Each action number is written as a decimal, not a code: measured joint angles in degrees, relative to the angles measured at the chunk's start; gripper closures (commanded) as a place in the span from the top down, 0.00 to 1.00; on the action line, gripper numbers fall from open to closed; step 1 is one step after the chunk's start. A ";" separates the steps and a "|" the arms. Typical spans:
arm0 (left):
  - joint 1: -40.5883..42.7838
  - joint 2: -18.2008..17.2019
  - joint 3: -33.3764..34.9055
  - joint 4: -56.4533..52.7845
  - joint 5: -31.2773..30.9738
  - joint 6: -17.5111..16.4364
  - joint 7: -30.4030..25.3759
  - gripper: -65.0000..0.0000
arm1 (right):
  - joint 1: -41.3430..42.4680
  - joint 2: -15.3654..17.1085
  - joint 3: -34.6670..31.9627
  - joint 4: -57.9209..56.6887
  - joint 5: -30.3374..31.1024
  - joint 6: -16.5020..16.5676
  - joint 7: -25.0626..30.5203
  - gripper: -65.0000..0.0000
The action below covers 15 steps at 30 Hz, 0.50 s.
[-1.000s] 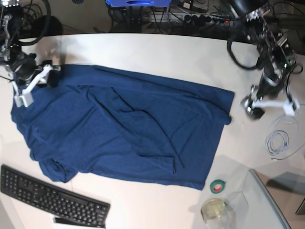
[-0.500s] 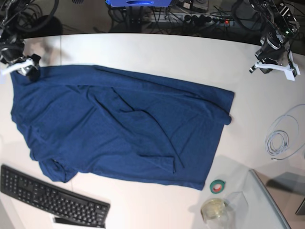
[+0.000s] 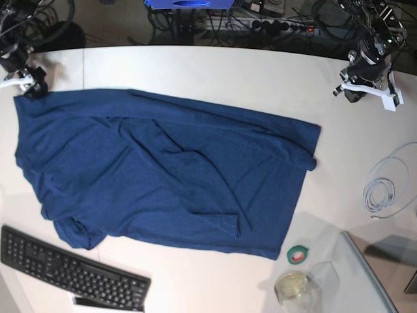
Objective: Layout the t-shirt on the table in an organized manner, then fold the t-shirt properly
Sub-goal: 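Lower the left gripper and re-grasp the shoulder corner edge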
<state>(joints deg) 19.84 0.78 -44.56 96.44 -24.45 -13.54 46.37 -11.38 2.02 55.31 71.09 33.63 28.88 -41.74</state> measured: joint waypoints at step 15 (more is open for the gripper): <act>-0.74 -0.02 0.02 -2.91 0.00 0.00 1.81 0.85 | 5.11 2.38 3.63 -8.37 1.95 1.64 1.55 0.50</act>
<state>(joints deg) 19.09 0.75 -44.53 93.54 -24.45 -13.54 48.18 -6.26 4.40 58.94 62.72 35.57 30.52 -40.18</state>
